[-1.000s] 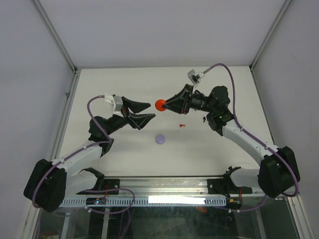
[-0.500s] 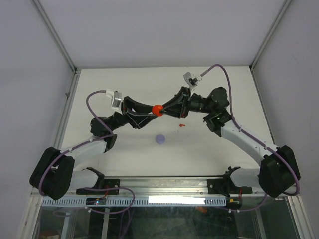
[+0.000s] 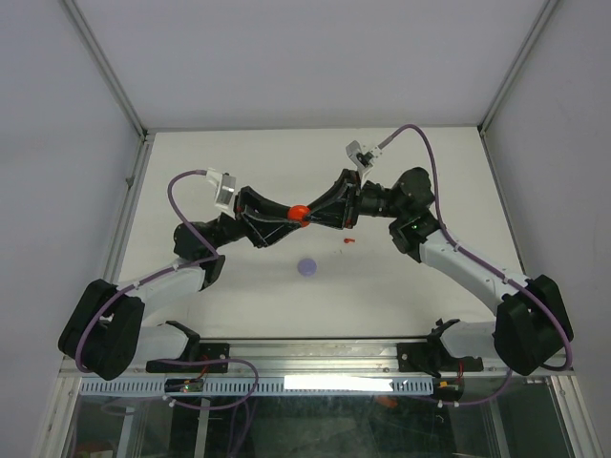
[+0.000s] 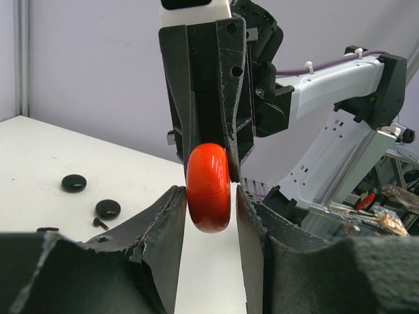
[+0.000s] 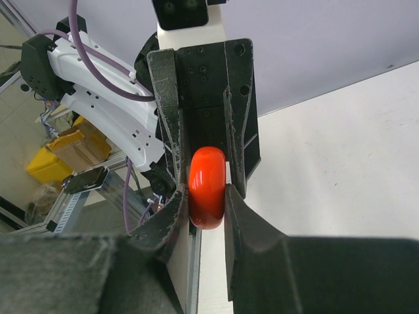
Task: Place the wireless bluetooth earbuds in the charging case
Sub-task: Pick up the charging case at the center of the board, then open the charging case.
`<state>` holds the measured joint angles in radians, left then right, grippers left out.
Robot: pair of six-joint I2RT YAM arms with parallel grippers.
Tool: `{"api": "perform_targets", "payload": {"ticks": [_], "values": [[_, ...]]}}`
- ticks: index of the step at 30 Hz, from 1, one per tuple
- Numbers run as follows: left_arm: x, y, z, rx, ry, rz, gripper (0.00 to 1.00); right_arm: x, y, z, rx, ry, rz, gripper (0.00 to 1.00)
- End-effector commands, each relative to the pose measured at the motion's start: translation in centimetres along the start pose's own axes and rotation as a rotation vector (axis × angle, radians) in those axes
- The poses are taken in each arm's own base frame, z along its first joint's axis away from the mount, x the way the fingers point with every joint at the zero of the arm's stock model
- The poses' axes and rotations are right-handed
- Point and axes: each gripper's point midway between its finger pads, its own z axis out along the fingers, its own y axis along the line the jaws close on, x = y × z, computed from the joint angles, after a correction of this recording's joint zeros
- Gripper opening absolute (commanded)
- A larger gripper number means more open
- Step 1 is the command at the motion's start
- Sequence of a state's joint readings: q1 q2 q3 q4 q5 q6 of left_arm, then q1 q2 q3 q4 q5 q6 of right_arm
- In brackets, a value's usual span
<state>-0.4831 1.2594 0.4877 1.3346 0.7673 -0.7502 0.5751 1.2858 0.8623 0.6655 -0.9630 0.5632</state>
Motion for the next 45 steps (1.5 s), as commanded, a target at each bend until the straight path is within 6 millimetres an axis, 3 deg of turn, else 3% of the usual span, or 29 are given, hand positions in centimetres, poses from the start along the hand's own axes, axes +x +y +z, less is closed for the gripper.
{"api": "perform_targets", "payload": {"ticks": [1,7,14,15,18,22,24,26,27,36,45], "values": [[-1.3,-1.4,0.4,0.069,-0.026,0.045,0.37,-2.4,1.7,0.3,-0.047,-0.052,-0.094,0.04],[-1.2,-1.5,0.3,0.066,-0.025,0.033,0.31,-2.4,1.6,0.3,-0.046,-0.046,-0.1,0.04],[-1.3,-1.7,0.4,0.087,-0.02,0.034,0.0,-1.6,1.4,0.4,-0.051,-0.024,-0.109,0.08],[-1.3,-1.8,0.4,0.089,-0.019,0.037,0.0,-1.4,1.4,0.4,-0.046,-0.017,-0.1,0.09],[-1.1,-1.9,0.2,0.094,-0.013,0.068,0.0,-1.6,1.1,0.3,-0.02,-0.014,-0.127,0.32],[-0.3,-1.4,-0.1,0.072,0.033,0.123,0.0,-2.4,1.0,0.1,0.017,-0.02,-0.161,0.52],[0.1,-1.0,-0.2,0.05,0.061,0.162,0.0,-2.6,0.9,0.0,0.036,-0.012,-0.182,0.62],[0.2,-0.8,-0.4,0.036,0.081,0.21,0.0,-2.4,1.0,0.0,0.043,0.005,-0.156,0.62],[0.2,-0.8,-0.4,0.03,0.087,0.231,0.0,-2.6,0.5,0.0,0.066,0.003,-0.188,0.71],[0.2,-1.2,-0.4,0.034,0.1,0.28,0.0,-1.4,-0.4,0.9,0.101,0.051,-0.21,0.74],[0.9,-1.9,-0.5,0.073,0.135,0.296,0.0,-1.8,-1.5,0.7,0.179,0.047,-0.228,0.74]]}}
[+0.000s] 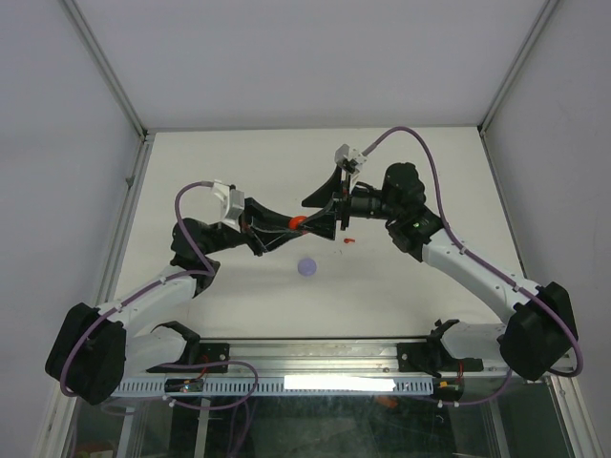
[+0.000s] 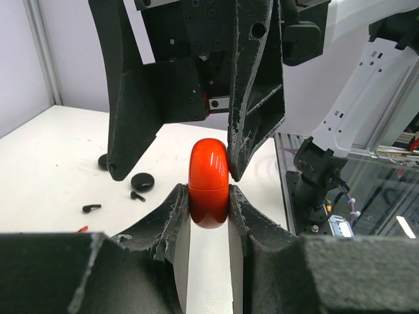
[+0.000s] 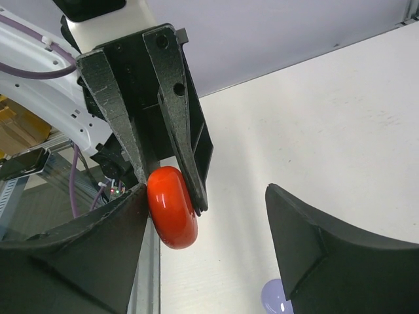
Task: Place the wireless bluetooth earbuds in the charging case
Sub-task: Open the charging case.
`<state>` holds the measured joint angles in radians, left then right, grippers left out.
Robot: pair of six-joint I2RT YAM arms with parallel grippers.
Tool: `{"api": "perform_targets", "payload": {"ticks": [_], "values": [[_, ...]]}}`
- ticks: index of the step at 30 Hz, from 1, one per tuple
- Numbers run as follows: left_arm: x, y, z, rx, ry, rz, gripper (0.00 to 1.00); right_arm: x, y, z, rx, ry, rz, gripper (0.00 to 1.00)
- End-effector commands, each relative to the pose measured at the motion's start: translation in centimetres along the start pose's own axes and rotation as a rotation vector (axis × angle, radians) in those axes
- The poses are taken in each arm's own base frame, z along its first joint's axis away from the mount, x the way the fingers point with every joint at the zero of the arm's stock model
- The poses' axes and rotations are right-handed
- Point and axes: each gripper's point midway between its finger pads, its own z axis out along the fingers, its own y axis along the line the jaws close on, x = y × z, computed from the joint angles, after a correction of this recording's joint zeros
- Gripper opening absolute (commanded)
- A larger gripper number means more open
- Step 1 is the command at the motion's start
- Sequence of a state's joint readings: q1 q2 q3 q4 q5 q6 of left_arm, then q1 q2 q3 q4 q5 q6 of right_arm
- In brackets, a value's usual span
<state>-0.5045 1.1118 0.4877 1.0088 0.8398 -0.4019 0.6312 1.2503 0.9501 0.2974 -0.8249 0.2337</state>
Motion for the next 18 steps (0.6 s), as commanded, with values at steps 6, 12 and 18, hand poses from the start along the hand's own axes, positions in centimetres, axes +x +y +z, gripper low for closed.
{"api": "perform_targets", "payload": {"ticks": [6,12,18], "values": [[-1.4,-1.9,-0.1,0.083,-0.01,0.138,0.0,-2.9,-1.1,-0.4,0.098,-0.039,-0.105,0.74],[-1.2,-2.3,-0.2,0.102,0.0,0.141,0.0,-3.6,-1.5,-0.7,0.119,-0.051,-0.111,0.73],[-0.9,-2.9,-0.2,0.123,0.0,0.15,0.0,-3.5,-1.9,-0.6,0.124,-0.046,-0.101,0.73]]}}
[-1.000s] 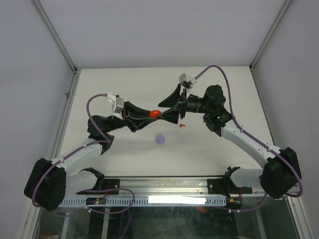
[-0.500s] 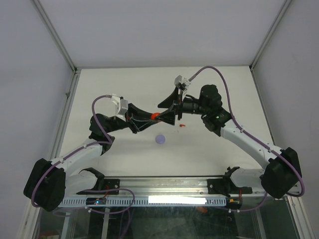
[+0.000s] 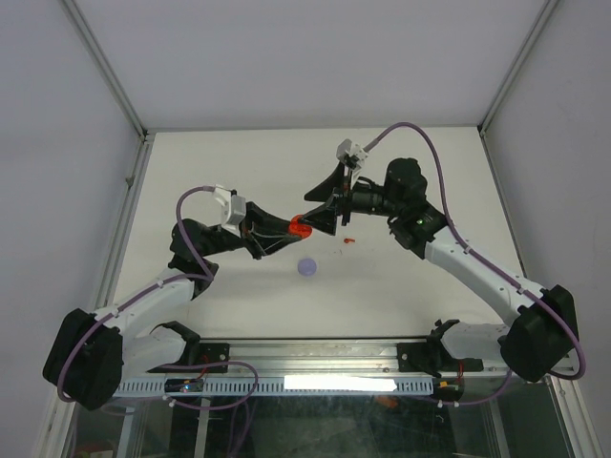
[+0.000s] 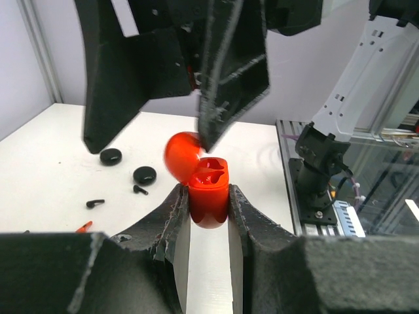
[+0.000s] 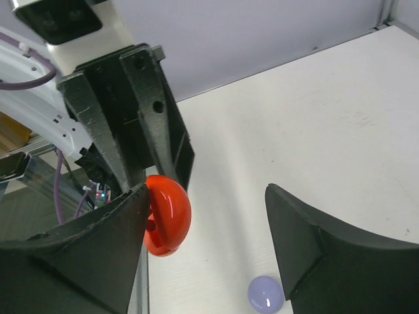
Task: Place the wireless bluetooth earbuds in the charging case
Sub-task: Open the charging case, then pick up the earbud from the center of the board.
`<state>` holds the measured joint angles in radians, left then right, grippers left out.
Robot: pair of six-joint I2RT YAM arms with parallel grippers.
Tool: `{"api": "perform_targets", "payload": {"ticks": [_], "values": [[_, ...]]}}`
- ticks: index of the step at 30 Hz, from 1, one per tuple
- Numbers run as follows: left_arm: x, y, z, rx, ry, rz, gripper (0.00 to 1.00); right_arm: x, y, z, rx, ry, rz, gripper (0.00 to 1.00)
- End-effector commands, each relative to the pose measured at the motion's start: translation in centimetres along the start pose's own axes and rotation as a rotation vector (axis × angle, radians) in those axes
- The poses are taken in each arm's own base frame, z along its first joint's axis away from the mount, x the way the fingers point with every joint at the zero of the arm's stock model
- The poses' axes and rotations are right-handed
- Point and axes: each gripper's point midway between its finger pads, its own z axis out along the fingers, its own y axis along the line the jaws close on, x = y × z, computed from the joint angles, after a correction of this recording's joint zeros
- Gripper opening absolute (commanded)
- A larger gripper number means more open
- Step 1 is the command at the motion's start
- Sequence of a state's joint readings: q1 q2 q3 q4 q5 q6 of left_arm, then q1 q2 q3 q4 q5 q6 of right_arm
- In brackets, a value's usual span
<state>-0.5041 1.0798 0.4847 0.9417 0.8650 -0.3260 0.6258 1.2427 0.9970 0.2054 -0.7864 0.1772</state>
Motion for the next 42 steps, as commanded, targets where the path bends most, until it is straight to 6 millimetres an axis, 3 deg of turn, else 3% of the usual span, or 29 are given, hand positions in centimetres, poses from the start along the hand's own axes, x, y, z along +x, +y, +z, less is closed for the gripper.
{"api": "perform_targets", "payload": {"ticks": [1,9,14,18,26,34,42], "values": [[-1.5,-2.6,0.1,0.108,-0.035,0.109,0.0,-2.7,-1.3,-0.3,0.076,-0.058,-0.067,0.73],[-1.3,-2.5,-0.3,0.077,-0.047,0.143,0.0,-2.7,-1.3,-0.2,0.066,-0.046,-0.056,0.74],[-0.1,0.4,-1.0,-0.1,-0.043,0.132,0.0,-3.3,-0.9,-0.6,0.073,-0.039,-0.073,0.74],[1.5,2.1,-2.3,-0.229,-0.068,0.129,0.0,-2.0,-2.9,-1.4,0.204,0.019,-0.061,0.74],[4.5,2.8,-3.9,-0.302,-0.071,0.123,0.02,2.9,-8.5,-4.1,0.522,0.251,0.004,0.74],[5.6,3.8,-4.6,-0.358,-0.028,0.185,0.01,10.3,-12.6,-6.8,0.721,0.542,0.081,0.73],[5.2,3.8,-4.8,-0.375,-0.003,0.182,0.01,13.3,-17.9,-7.8,0.838,0.664,0.101,0.68]]}}
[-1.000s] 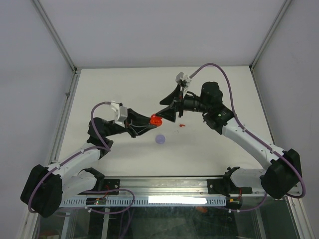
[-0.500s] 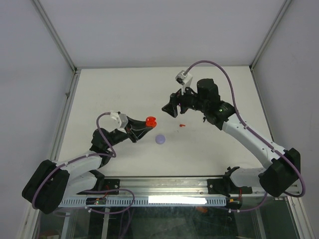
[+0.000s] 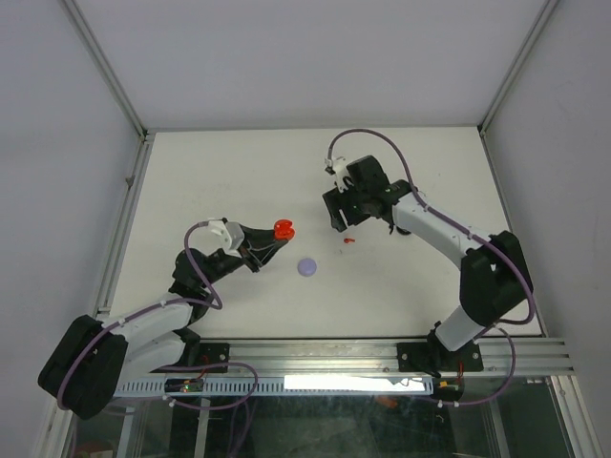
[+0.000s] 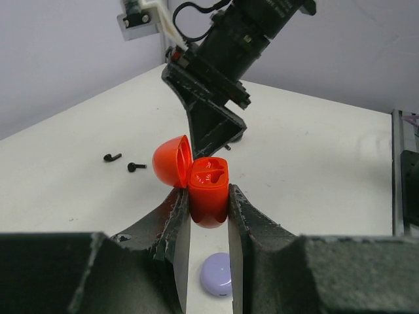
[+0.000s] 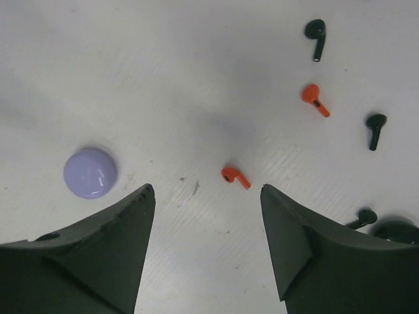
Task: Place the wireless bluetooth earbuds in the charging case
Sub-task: Pick up the earbud from the center of the board.
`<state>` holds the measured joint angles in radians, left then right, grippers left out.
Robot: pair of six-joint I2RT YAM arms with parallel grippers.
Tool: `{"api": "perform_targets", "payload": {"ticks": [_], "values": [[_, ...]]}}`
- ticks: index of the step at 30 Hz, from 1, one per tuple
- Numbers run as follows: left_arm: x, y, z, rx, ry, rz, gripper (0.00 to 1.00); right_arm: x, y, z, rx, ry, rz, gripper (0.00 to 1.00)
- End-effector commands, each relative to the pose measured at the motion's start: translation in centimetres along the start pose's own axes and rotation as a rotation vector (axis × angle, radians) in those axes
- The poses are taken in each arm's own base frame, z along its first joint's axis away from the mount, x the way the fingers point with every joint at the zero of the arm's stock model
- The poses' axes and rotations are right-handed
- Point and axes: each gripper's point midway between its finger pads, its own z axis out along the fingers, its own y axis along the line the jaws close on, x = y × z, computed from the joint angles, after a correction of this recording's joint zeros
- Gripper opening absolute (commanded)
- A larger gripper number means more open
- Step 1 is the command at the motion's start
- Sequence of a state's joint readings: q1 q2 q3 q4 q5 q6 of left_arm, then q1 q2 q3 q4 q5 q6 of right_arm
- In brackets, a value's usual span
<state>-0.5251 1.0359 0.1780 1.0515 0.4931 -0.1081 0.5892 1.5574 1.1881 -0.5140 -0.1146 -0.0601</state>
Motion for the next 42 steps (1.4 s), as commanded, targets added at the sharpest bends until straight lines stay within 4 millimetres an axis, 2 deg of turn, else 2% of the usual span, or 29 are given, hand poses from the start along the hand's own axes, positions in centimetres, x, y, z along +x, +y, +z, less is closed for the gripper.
{"api": "perform_targets", "payload": {"ticks": [1,7,13,18,23,28,32,42], "values": [[-1.6,0.1,0.3,-0.009,-0.03,0.067,0.0,-2.7,-3.8,0.7,0.117,-0.028,-0.021,0.67],[-2.0,0.0,0.4,0.0,0.011,0.081,0.0,-2.9,-6.9,3.7,0.138,0.006,-0.014,0.6],[-2.3,0.4,0.6,-0.003,0.048,0.132,0.0,-3.1,-8.6,5.9,0.09,0.069,-0.085,0.58],[-2.3,0.3,0.6,0.003,0.049,0.14,0.0,-2.4,-9.7,7.8,0.041,0.113,-0.118,0.54],[-2.2,0.3,0.6,0.004,0.048,0.144,0.0,-1.5,-9.3,9.1,-0.033,0.156,-0.145,0.51],[-2.2,0.2,0.7,0.014,0.045,0.138,0.0,-1.0,-9.2,10.1,-0.055,0.165,-0.152,0.48],[-2.0,0.2,0.8,0.018,0.045,0.13,0.0,0.1,-9.4,10.9,-0.058,0.216,-0.155,0.46],[-2.1,0.0,0.7,0.025,0.038,0.134,0.0,2.2,-9.3,11.2,-0.027,0.315,-0.206,0.38]]}}
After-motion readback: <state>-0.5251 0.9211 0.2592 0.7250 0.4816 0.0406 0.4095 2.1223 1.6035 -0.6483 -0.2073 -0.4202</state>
